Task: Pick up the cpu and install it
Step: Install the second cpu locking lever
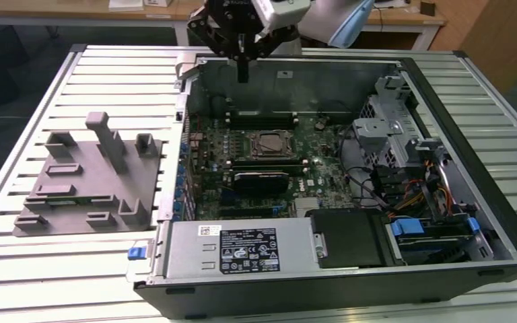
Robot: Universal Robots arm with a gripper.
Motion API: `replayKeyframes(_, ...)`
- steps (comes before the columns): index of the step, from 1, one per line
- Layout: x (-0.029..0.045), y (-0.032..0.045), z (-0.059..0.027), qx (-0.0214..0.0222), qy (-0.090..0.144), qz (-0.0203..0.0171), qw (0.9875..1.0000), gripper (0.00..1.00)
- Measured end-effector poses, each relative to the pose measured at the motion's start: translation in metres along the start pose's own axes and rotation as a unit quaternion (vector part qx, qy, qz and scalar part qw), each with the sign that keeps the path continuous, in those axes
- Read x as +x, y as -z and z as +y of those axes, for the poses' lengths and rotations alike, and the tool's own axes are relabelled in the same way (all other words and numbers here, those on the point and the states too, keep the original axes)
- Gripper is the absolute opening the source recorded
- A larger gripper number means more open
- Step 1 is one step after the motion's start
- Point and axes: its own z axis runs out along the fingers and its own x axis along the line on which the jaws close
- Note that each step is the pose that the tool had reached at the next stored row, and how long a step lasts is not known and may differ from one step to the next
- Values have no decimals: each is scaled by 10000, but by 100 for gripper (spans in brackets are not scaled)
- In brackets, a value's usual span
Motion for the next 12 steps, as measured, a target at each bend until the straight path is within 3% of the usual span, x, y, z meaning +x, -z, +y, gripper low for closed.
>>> replayKeyframes(12,4,-1,-3,0,-3,-1,10000,11)
